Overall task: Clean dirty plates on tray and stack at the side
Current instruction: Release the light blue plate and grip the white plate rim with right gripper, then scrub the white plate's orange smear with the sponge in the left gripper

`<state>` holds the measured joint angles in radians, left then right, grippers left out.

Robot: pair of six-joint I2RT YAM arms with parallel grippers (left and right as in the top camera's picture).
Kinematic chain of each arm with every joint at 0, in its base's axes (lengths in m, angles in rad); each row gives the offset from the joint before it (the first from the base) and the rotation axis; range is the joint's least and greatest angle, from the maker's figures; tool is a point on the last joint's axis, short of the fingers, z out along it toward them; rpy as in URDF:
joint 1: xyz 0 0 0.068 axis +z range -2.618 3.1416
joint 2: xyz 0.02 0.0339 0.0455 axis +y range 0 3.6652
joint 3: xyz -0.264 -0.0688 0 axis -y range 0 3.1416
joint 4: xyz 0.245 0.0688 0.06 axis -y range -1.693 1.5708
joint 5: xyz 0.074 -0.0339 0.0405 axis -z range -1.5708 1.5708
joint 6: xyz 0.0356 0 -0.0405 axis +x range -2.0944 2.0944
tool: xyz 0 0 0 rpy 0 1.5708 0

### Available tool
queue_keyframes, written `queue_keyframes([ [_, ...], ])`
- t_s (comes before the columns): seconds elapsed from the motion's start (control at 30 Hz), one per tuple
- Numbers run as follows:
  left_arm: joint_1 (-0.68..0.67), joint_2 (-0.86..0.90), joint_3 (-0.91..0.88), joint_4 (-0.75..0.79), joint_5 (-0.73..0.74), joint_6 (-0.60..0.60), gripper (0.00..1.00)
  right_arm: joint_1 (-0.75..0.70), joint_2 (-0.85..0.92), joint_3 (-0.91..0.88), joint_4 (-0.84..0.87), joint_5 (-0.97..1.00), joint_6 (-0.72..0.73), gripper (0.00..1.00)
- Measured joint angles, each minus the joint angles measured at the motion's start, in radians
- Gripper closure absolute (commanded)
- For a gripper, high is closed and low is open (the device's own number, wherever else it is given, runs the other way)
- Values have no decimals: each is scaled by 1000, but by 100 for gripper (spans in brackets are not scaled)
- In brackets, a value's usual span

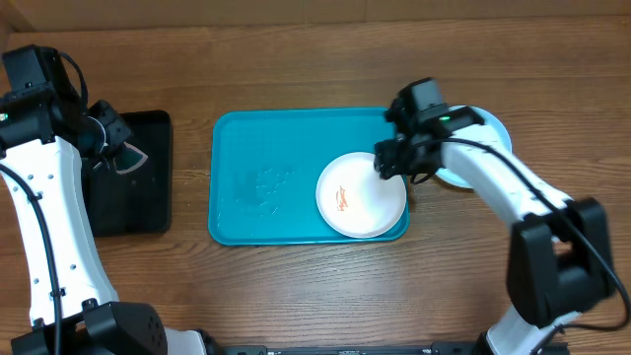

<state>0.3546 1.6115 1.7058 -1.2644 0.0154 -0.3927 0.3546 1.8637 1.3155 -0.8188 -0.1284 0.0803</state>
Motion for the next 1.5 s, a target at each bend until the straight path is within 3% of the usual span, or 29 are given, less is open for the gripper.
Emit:
queue_keyframes([
  [0.3, 0, 0, -16, 16, 10, 0, 96, 58, 93, -1, 47, 95, -56, 28],
  [0.4, 0, 0, -34, 34, 11, 0, 96, 58, 93, -1, 29, 103, -64, 48],
  [0.43, 0, 0, -40, 34, 12, 0, 96, 58, 93, -1, 14, 102, -72, 50],
  [0.57, 0, 1, -48, 40, 19, 0, 96, 58, 93, -1, -35, 62, -45, 49],
  [0.67, 0, 1, -48, 46, 26, 0, 96, 58, 93, -1, -76, 22, -10, 41],
  [0.87, 0, 1, -48, 46, 42, 0, 96, 58, 93, -1, -165, -15, 107, 41],
  [1.07, 0, 1, -48, 46, 51, 0, 96, 59, 93, -1, -172, -26, 182, 66],
  [1.2, 0, 1, -48, 46, 55, 0, 96, 59, 93, -1, -153, -29, 208, 94],
  [1.5, -26, 1, -49, 46, 166, 8, 96, 78, 93, -2, 31, -111, 258, 96],
])
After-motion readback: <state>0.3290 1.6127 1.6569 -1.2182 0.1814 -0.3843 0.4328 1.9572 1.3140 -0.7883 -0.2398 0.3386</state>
